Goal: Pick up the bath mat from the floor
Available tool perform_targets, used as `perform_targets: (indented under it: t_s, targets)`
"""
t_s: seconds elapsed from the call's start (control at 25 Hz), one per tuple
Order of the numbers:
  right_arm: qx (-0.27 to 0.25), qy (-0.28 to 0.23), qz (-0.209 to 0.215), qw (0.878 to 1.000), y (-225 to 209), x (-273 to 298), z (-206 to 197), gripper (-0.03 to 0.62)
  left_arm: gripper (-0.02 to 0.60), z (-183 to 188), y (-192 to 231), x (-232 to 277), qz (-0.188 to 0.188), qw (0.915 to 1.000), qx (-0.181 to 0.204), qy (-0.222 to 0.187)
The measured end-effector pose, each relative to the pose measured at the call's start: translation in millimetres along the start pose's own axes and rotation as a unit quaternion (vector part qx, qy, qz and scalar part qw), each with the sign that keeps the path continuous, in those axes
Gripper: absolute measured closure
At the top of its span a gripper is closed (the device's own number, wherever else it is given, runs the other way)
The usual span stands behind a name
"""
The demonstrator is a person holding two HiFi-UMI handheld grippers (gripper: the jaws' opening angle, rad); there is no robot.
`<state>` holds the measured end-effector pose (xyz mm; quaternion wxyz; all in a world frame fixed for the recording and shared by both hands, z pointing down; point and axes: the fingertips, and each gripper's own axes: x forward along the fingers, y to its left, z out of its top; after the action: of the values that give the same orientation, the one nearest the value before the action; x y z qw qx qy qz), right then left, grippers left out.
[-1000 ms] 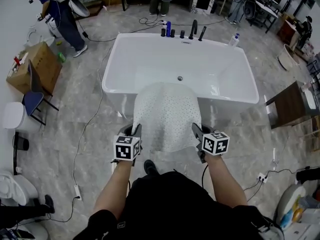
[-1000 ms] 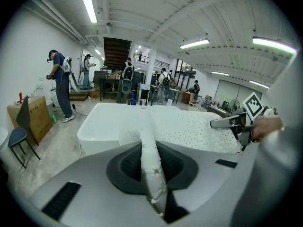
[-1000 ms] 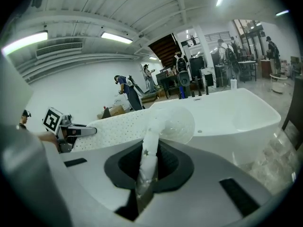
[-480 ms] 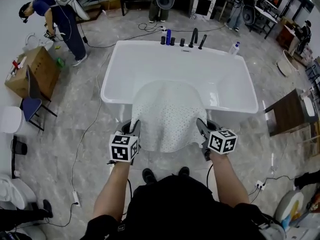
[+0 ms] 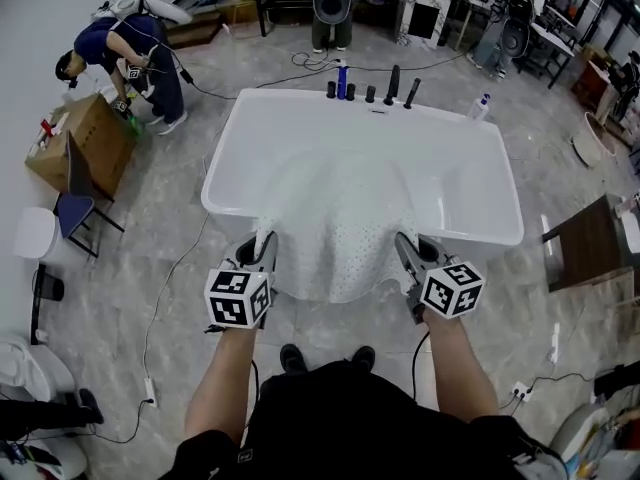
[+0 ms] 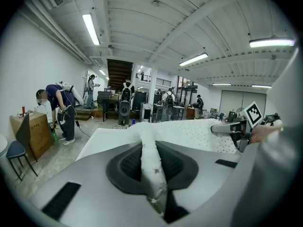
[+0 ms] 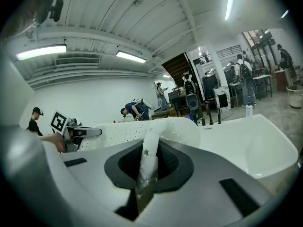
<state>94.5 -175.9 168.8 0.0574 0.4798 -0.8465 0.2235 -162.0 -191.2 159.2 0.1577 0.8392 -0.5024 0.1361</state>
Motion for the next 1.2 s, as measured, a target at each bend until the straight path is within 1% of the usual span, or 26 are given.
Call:
perform_targets:
  t_s: [0.12,0.24,0.36,0.6,0.84,1.2]
  targets:
    - [-0.017,-0.013,0.008,1.0,1,-11,9,0.557,0.532,19,-11,-1,0.001,0.9998,0.003,-0.02]
    - [-0.024,-0.037,0.001,0.999,-4,-23,23,0.557,0.532,37,-23,1,-0.001,0.9992,0.008,-0.039]
    - [-0.027,-0.057,-0.004,0.998,-10,-34,37,0.557,0.532,45,-34,6,-0.009,0.9985,0.02,-0.05]
    - [-0.056,-0.07,-0.003,0.996,-10,-45,52,0.559,0.532,53,-40,10,-0.012,0.9979,0.02,-0.06]
    - [-0.055,-0.076,-0.002,0.996,-8,-48,55,0.56,0.532,57,-39,6,-0.01,0.9974,0.017,-0.07]
    - [-0.045,-0.077,-0.002,0.996,-5,-52,48,0.56,0.532,49,-37,2,-0.007,0.9978,0.009,-0.066]
